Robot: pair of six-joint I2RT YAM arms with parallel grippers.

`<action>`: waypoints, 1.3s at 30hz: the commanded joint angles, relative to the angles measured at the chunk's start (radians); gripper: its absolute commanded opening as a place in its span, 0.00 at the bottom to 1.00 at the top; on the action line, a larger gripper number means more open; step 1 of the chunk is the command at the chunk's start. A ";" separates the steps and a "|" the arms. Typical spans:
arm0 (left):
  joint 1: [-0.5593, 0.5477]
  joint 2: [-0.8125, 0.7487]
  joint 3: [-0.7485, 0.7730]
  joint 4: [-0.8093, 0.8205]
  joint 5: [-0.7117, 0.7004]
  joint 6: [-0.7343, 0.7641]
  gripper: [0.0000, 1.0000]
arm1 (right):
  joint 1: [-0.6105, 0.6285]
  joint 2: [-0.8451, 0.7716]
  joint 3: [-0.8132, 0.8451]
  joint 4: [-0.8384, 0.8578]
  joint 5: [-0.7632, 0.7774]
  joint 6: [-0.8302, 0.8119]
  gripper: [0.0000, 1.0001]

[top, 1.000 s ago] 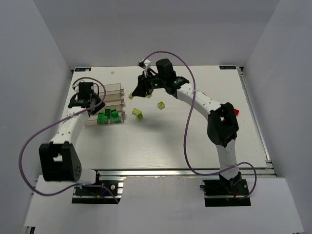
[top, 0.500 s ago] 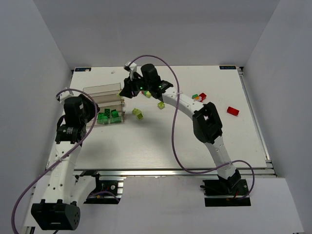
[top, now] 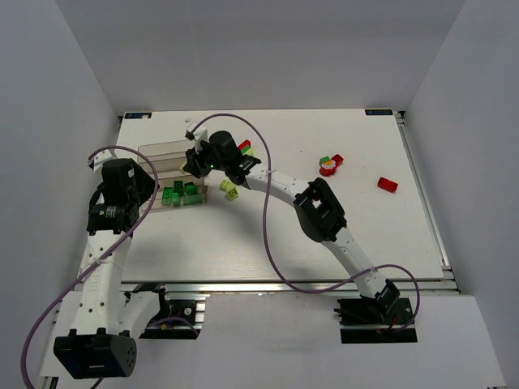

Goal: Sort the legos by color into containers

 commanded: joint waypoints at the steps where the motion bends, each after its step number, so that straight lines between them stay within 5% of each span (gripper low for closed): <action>1: 0.011 -0.006 0.015 -0.009 -0.007 0.011 0.71 | 0.017 0.010 0.054 0.126 0.107 -0.022 0.04; 9: 0.017 -0.016 0.000 -0.012 0.002 0.011 0.72 | 0.017 0.023 0.028 0.163 0.148 -0.068 0.13; 29: 0.052 0.029 0.012 0.044 0.133 0.001 0.73 | -0.002 0.029 0.034 0.212 0.081 -0.103 0.65; 33: 0.060 0.038 0.000 0.121 0.266 0.006 0.74 | -0.030 -0.048 -0.024 0.229 0.012 -0.118 0.89; 38: 0.049 0.102 -0.012 0.245 0.453 -0.026 0.52 | -0.119 -0.198 -0.107 0.134 -0.161 -0.089 0.89; 39: 0.041 0.134 -0.009 0.253 0.466 -0.042 0.40 | -0.165 -0.218 -0.113 0.099 -0.187 -0.077 0.89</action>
